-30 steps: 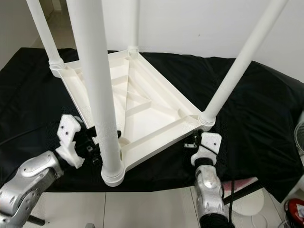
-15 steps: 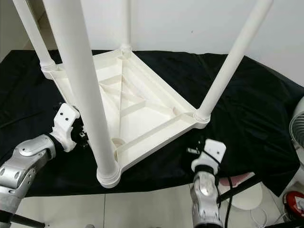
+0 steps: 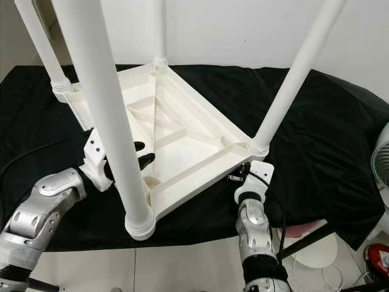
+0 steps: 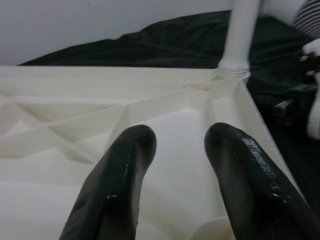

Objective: Building children table

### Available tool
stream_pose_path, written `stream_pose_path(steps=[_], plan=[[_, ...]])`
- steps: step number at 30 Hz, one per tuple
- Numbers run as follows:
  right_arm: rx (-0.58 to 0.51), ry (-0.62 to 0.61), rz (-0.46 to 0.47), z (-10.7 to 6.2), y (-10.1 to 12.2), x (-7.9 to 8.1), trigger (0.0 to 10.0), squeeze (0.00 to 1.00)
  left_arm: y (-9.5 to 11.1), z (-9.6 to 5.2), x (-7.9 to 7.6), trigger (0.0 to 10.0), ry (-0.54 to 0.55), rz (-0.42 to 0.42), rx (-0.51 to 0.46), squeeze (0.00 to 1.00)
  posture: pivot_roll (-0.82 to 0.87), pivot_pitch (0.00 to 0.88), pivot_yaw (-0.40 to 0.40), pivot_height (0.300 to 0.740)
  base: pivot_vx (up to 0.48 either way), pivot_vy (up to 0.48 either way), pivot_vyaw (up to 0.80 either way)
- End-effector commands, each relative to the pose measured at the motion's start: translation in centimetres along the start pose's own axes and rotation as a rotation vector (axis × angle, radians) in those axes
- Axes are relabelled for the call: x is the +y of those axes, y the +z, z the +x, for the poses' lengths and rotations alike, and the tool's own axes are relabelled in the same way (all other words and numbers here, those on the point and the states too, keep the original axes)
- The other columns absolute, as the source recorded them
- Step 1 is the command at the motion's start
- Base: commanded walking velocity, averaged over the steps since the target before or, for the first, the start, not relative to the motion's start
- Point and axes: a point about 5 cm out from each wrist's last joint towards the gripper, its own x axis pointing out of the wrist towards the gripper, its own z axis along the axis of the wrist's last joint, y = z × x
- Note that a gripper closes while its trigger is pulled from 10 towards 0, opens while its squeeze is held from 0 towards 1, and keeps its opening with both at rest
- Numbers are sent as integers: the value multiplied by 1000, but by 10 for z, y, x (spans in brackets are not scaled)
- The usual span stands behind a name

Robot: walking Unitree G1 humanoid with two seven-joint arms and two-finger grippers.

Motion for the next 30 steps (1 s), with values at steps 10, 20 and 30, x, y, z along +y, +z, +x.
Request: stream_pose_path(steps=[10, 20, 30], plan=[[27, 15, 4, 24, 8, -4, 10000, 0, 7, 20, -28, 10000, -61, -57, -58, 0, 91, 76, -26, 740, 0, 0, 0], [50, 63, 46, 41, 16, 14, 10000, 0, 22, 39, -43, 10000, -56, -103, -125, 0, 102, 82, -29, 740, 0, 0, 0], [87, 189, 72, 47, 15, 33, 10000, 0, 33, 42, -55, 10000, -85, -123, -145, 0, 102, 80, -18, 740, 0, 0, 0]])
